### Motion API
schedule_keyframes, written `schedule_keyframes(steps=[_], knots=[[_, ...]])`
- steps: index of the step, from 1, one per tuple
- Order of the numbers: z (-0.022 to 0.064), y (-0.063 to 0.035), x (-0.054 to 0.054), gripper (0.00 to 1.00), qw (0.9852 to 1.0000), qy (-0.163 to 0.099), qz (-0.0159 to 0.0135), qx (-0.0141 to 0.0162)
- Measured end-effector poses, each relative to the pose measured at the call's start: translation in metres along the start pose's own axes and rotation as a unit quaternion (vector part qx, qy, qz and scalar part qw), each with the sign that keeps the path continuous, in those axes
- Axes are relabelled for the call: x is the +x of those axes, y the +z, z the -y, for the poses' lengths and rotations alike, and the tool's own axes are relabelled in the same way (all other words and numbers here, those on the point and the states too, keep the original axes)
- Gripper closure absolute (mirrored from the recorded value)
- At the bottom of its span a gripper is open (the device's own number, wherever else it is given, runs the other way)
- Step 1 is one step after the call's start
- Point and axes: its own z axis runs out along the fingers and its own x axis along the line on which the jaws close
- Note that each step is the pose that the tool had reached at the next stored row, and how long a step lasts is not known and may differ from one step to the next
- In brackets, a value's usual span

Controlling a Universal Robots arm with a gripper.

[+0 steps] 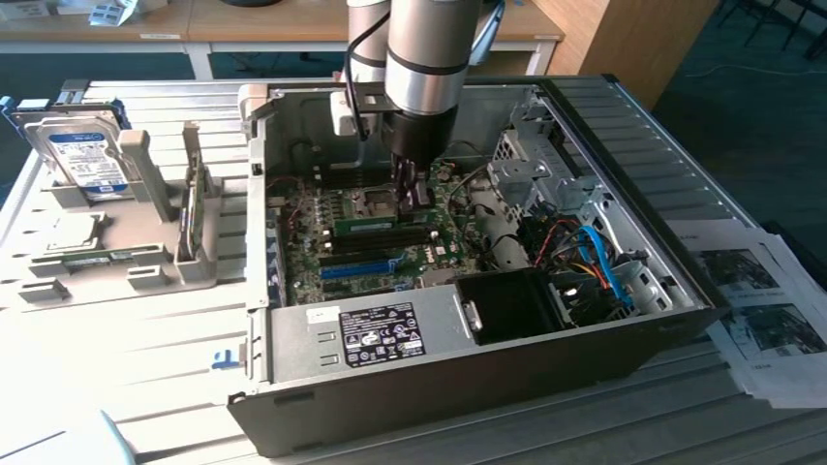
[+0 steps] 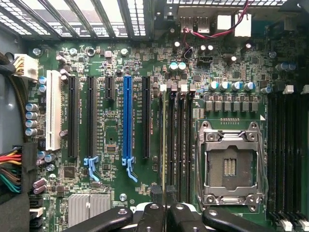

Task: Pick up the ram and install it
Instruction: 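Insert the ram into the slot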

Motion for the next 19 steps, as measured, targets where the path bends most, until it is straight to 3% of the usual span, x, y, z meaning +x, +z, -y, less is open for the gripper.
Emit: schedule_keyframes(steps=[19], knots=[[0.0000,0.0072,0.0000,0.88,1.0000,0.000,0.0000,0.0000]])
